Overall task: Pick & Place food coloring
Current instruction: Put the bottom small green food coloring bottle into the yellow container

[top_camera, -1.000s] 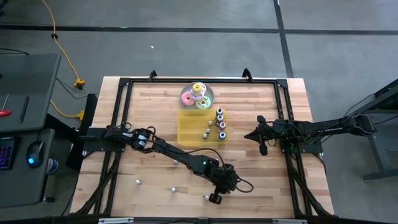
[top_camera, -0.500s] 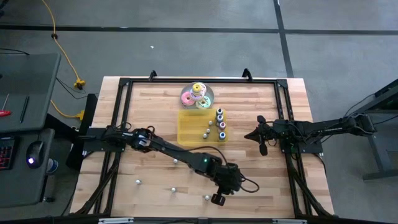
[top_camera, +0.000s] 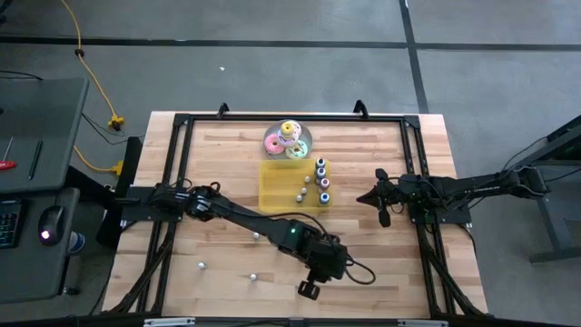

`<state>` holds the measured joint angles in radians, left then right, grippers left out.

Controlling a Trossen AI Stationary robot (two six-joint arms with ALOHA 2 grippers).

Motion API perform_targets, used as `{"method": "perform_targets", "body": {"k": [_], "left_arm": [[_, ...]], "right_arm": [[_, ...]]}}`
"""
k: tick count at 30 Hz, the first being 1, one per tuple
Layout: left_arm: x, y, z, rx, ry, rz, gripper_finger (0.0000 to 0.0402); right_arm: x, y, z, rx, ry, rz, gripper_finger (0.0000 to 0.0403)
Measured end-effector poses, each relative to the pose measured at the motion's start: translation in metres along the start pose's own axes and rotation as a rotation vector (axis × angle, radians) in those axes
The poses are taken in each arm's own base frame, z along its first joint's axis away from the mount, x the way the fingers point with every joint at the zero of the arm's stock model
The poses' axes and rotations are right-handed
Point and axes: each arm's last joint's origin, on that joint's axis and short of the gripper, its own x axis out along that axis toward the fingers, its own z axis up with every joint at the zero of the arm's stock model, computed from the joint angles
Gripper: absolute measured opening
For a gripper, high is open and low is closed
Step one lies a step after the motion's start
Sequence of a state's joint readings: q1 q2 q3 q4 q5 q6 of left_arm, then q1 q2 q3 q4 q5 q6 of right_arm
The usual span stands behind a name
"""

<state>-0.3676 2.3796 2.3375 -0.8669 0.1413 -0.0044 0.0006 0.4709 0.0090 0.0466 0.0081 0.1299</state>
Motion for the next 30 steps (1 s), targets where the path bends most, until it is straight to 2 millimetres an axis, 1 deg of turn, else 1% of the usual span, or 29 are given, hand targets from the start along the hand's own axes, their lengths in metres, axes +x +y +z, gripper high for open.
{"method": "perform_targets", "body": {"k": [4,7,9,12,14,18,20,21,22,24,30], "left_arm": [[-0.008,0.001,-0.006,-0.013,0.070,0.006,0.0041],[-0.015,0.005,-0.006,-0.018,0.067,0.018,0.0041],[-0.015,0.008,-0.011,-0.020,0.088,0.025,0.0041],[-0.018,0.010,-0.020,-0.024,0.089,0.034,0.0041],[-0.024,0.011,-0.022,-0.020,0.027,0.037,0.0041],[-0.036,0.009,-0.044,-0.020,-0.034,0.037,0.0041],[-0.042,0.009,-0.060,-0.028,-0.019,0.039,0.0042],[-0.044,0.010,-0.064,-0.039,-0.031,0.041,0.0043],[-0.049,0.010,-0.066,-0.049,-0.052,0.044,0.0043],[-0.060,0.013,-0.076,-0.083,-0.027,0.050,0.0045],[-0.093,0.021,-0.087,-0.113,-0.071,0.087,0.0046]], "right_arm": [[0.000,0.000,0.000,0.000,-0.001,0.000,0.0000],[0.000,0.000,0.000,0.000,-0.001,0.000,0.0000],[0.000,0.000,0.000,0.000,-0.002,0.000,0.0000],[0.000,0.000,0.000,0.000,-0.002,0.000,0.0000],[0.000,0.000,0.000,0.000,0.000,0.000,0.0000],[0.000,0.000,0.000,0.000,0.003,0.000,0.0000],[0.000,0.000,0.000,0.000,0.002,0.000,0.0000],[0.000,0.000,0.000,0.000,0.003,0.000,0.0000],[0.000,0.000,0.000,0.000,-0.001,0.000,0.0000],[0.000,0.000,0.000,0.000,0.002,-0.001,0.0000],[0.000,0.000,-0.001,0.000,0.006,-0.003,0.0000]]}}
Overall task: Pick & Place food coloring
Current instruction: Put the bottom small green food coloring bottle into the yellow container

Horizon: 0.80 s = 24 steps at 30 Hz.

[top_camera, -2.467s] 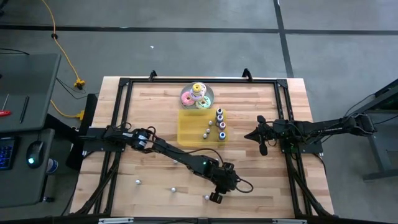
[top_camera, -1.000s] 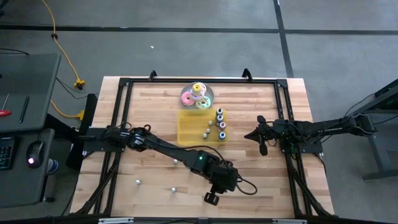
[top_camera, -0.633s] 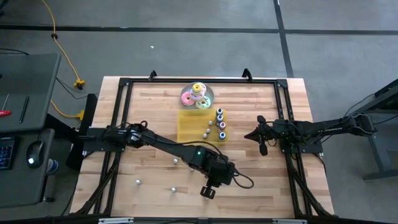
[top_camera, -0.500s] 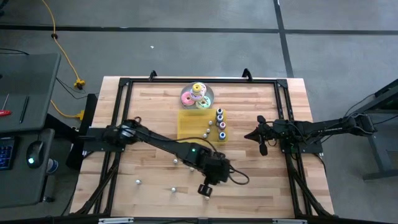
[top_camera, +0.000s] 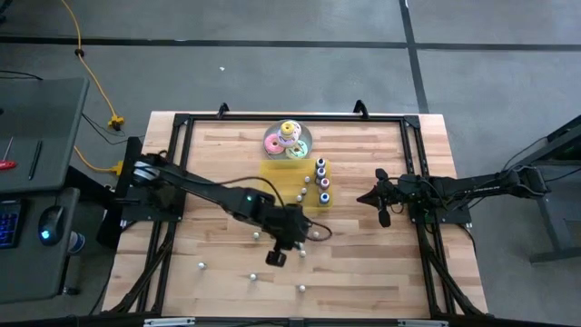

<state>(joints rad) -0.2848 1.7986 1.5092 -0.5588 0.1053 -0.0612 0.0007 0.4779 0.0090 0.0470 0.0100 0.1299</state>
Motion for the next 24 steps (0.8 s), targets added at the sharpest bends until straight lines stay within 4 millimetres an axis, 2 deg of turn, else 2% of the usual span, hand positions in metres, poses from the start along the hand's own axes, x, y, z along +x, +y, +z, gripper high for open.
{"method": "perform_targets", "body": {"k": [5,12,17,24], "left_arm": [[-0.029,0.011,-0.016,-0.045,-0.008,0.081,0.0046],[-0.068,0.028,-0.041,-0.294,-0.129,0.269,0.0046],[-0.086,0.045,-0.060,-0.383,-0.170,0.422,0.0046],[-0.092,0.075,-0.070,-0.380,-0.206,0.457,0.0046]], "right_arm": [[0.000,0.000,0.000,0.000,0.002,0.000,0.0000],[0.000,0.000,0.000,0.000,-0.002,-0.001,0.0000],[0.000,0.000,0.000,0.000,0.003,-0.002,0.0000],[0.000,0.000,0.000,0.000,0.002,-0.002,0.0000]]}}
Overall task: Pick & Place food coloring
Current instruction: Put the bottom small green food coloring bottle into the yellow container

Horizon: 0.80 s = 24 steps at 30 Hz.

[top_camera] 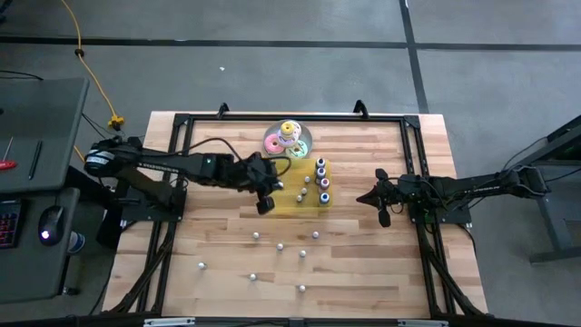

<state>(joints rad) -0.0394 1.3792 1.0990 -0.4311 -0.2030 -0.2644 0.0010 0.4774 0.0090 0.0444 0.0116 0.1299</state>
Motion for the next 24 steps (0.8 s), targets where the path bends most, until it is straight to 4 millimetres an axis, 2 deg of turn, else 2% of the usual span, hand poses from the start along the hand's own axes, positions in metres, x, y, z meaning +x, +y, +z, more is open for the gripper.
{"method": "perform_targets", "body": {"k": [7,11,19,24], "left_arm": [[0.017,0.033,-0.002,0.004,0.015,0.011,0.0046],[0.036,0.050,-0.010,-0.011,0.084,0.041,0.0046],[0.086,0.064,-0.018,-0.055,0.111,-0.004,0.0046],[0.113,0.065,-0.024,-0.081,0.100,-0.046,0.0046]], "right_arm": [[0.000,0.000,0.000,0.000,-0.001,0.000,0.0000],[0.000,0.000,0.000,0.000,-0.001,0.000,0.0000],[0.000,0.000,0.000,0.000,0.000,0.000,0.0000],[0.000,0.000,0.000,0.000,-0.002,0.000,0.0000]]}}
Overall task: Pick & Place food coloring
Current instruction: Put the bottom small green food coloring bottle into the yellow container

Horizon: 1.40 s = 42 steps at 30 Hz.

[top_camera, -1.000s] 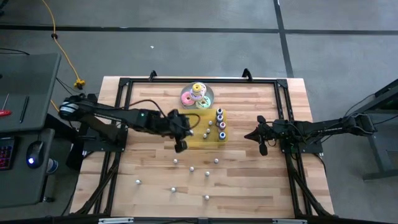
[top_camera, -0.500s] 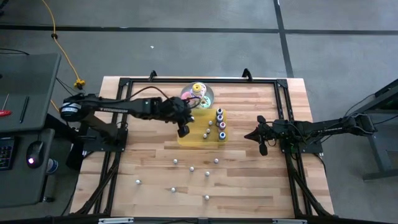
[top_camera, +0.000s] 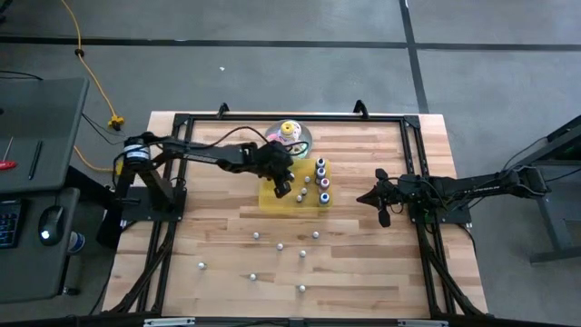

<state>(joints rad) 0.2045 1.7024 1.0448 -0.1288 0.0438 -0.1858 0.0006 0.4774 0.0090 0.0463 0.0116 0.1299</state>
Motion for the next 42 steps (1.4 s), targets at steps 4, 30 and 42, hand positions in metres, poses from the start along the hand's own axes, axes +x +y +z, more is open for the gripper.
{"method": "perform_targets", "body": {"k": [4,30,42], "left_arm": [[0.017,0.000,-0.002,0.025,-0.002,-0.002,0.0046],[0.053,0.002,0.000,0.059,0.029,0.018,0.0047],[0.053,0.001,0.000,0.060,0.030,-0.001,0.0126]], "right_arm": [[0.000,0.000,0.000,0.000,-0.002,0.000,0.0000],[0.000,0.000,0.000,0.000,-0.002,0.001,0.0000],[0.000,0.000,0.000,0.000,-0.002,0.000,0.0000]]}}
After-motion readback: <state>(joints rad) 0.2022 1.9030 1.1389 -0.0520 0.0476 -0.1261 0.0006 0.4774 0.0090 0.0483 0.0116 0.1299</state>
